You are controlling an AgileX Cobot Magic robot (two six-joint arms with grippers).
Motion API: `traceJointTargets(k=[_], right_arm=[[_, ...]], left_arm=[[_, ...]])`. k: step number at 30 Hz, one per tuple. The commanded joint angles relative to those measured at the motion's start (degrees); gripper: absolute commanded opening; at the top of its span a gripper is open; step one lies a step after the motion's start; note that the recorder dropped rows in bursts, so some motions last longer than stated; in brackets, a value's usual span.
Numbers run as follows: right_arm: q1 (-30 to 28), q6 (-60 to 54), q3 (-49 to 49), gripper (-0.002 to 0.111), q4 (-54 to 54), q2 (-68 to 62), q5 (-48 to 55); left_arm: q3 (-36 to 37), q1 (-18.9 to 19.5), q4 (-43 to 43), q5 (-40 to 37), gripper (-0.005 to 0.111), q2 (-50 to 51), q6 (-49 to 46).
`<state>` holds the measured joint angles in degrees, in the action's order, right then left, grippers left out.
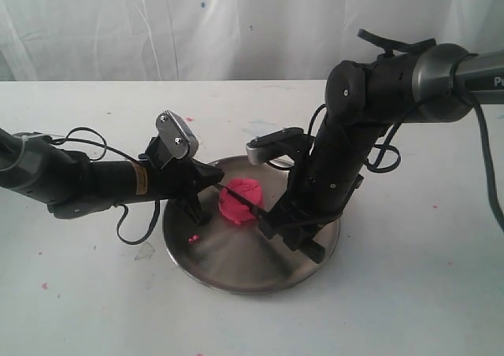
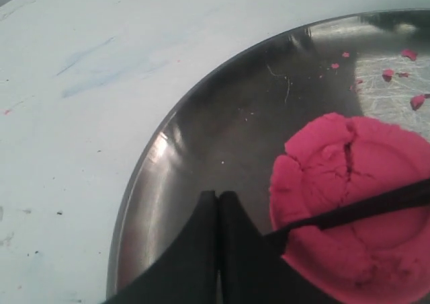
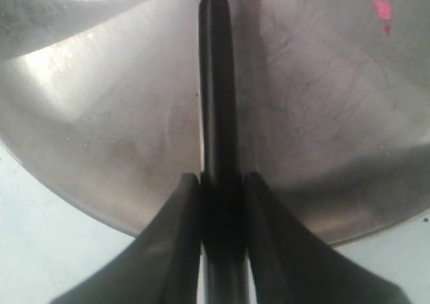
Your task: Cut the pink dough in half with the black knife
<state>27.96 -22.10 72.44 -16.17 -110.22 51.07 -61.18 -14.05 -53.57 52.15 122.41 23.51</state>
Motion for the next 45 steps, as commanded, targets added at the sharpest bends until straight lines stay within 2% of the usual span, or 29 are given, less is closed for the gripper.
traceJointTargets(k=[1, 11, 21, 35, 45], right_arm=[[0.0, -0.1, 0.2, 0.000, 0.3, 0.2, -0.7], [0.0, -0.1, 0.2, 0.000, 0.3, 0.2, -1.2], [0.0, -0.1, 0.2, 0.000, 0.3, 0.2, -1.2], [0.0, -0.1, 0.2, 0.000, 0.3, -0.8, -1.6], [0.0, -0.1, 0.2, 0.000, 0.3, -1.4, -4.0]], left_arm=[[0.4, 0.2, -0.5, -4.3, 0.000, -0.1, 0.0], [0.4, 0.1, -0.5, -3.6, 0.000, 1.5, 0.0], [0.4, 0.1, 0.1, 7.7, 0.000, 1.5, -1.5], [0.4, 0.1, -0.2, -1.3, 0.000, 1.7, -1.1], [0.4, 0.1, -0.2, -1.5, 0.000, 1.7, -1.1]])
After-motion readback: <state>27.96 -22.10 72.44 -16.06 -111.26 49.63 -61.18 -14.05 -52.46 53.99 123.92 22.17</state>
